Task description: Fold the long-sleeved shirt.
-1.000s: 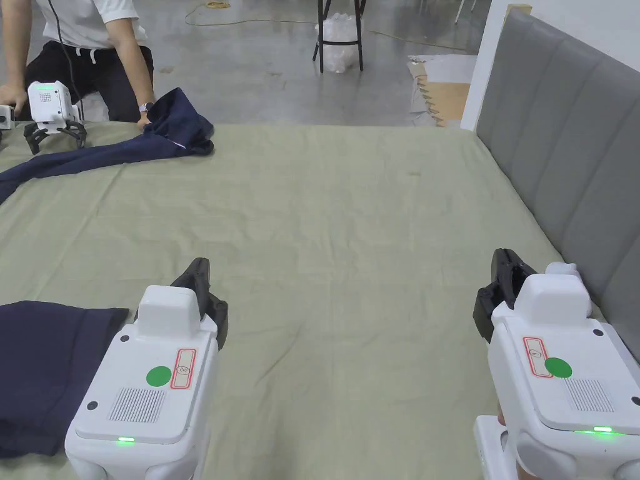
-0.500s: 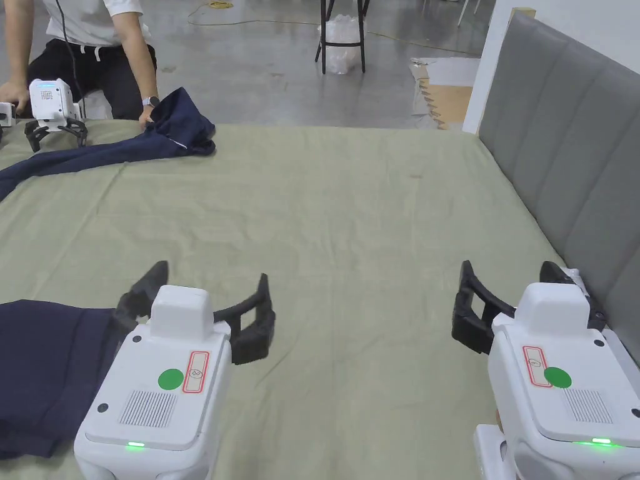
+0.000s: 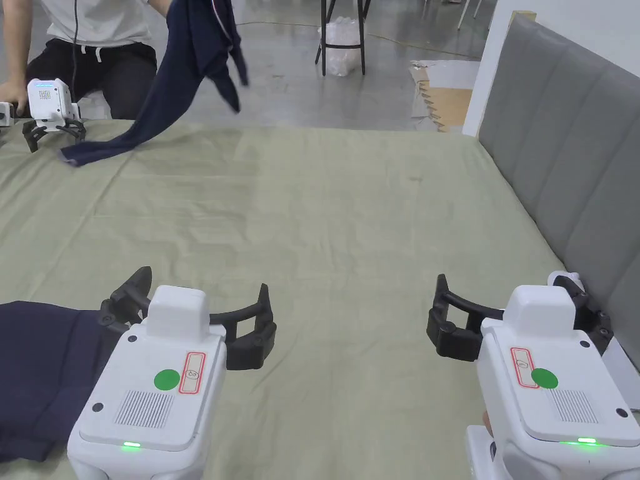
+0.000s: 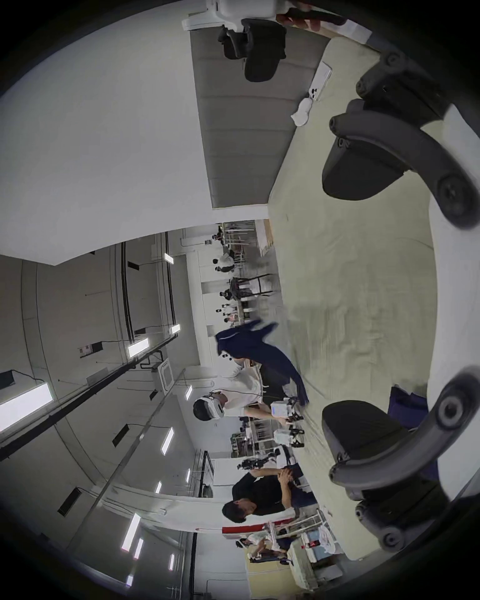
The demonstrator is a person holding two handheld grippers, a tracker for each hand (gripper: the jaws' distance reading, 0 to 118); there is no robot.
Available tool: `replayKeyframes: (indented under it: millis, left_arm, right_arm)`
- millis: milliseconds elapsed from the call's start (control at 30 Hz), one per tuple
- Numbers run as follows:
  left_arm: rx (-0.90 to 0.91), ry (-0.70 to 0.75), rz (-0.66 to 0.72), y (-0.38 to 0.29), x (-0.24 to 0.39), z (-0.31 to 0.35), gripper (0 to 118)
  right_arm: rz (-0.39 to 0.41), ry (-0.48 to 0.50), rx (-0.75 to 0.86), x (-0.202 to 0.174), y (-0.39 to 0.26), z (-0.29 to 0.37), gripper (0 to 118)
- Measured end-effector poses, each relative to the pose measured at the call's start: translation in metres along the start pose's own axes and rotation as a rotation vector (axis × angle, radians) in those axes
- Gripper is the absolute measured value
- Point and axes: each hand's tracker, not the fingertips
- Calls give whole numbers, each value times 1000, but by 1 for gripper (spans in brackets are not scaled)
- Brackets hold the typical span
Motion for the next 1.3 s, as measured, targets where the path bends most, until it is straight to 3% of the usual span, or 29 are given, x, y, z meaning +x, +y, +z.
replayKeyframes:
  millis: [1300]
  left_arm:
    - [15, 10, 11, 1, 4, 7, 111]
  right_arm:
    - [-6, 20, -12, -3, 1, 3, 118]
